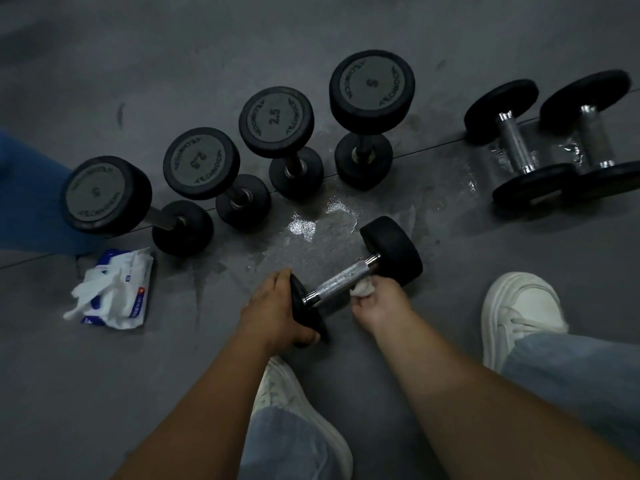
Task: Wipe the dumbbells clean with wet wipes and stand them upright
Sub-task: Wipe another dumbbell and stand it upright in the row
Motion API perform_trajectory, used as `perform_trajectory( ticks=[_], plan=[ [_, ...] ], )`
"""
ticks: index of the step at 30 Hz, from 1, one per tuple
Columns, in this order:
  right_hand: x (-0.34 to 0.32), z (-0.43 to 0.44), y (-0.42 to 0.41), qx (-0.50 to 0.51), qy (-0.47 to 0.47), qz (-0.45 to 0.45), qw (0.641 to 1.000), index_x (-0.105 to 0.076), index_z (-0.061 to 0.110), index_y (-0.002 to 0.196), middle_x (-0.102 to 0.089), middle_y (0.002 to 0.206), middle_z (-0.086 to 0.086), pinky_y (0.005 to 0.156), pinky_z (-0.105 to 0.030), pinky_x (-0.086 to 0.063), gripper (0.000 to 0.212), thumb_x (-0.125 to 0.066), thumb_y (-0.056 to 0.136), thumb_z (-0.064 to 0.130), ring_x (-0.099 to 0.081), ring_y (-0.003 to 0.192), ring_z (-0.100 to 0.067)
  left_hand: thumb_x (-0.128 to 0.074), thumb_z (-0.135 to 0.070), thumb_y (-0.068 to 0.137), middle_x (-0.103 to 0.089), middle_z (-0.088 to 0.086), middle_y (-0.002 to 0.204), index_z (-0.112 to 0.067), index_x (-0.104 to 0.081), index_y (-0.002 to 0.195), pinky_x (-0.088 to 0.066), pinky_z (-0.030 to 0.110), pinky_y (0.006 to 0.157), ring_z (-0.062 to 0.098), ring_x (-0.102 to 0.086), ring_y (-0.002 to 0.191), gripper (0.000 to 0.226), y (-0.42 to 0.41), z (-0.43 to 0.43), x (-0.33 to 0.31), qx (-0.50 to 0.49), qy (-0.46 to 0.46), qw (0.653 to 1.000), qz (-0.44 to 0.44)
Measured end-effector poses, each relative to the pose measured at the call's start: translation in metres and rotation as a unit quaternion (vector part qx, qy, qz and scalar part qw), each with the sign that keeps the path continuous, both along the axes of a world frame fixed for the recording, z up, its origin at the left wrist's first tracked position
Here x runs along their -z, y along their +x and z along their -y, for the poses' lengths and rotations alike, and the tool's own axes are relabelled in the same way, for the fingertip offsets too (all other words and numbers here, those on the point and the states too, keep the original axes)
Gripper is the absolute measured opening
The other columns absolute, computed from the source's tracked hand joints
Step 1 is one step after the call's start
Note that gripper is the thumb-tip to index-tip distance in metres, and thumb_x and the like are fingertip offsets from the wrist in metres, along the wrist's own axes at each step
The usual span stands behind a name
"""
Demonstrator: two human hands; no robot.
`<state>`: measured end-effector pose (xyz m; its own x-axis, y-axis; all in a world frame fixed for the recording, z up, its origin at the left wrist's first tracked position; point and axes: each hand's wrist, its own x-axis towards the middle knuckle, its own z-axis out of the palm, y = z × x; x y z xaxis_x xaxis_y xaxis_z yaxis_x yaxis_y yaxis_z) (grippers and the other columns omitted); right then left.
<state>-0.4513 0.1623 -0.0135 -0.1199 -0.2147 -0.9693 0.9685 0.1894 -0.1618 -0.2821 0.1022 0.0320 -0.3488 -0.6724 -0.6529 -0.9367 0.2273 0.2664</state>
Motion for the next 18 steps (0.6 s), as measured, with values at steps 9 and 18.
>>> perform_trajectory(
  ticks=[9, 18],
  plan=[
    [-0.009, -0.001, 0.008, -0.008, -0.024, -0.075, 0.997, -0.051, 0.017, 0.086, -0.057, 0.117, -0.011, 0.077, -0.024, -0.04, 0.03, -0.031, 0.097, -0.002, -0.054, 0.085, -0.01, -0.092, -0.048, 0.047, -0.026, 0.0, 0.155, -0.022, -0.013, 0.155, -0.038, 0.042, 0.111, 0.023, -0.034, 0.139, 0.136, 0.0, 0.002, 0.0, -0.003, 0.006, 1.0, 0.0],
    [-0.002, 0.007, 0.01, 0.047, -0.009, -0.058, 0.997, -0.057, 0.022, 0.123, -0.061, 0.121, 0.003, 0.082, -0.024, -0.042, 0.033, -0.062, 0.093, 0.034, -0.056, 0.114, -0.014, -0.092, -0.046, 0.049, -0.024, 0.0, 0.156, -0.021, -0.016, 0.154, -0.036, 0.039, 0.111, 0.023, -0.032, 0.141, 0.133, 0.0, 0.0, -0.002, 0.0, 0.001, 1.0, 0.001]
  ],
)
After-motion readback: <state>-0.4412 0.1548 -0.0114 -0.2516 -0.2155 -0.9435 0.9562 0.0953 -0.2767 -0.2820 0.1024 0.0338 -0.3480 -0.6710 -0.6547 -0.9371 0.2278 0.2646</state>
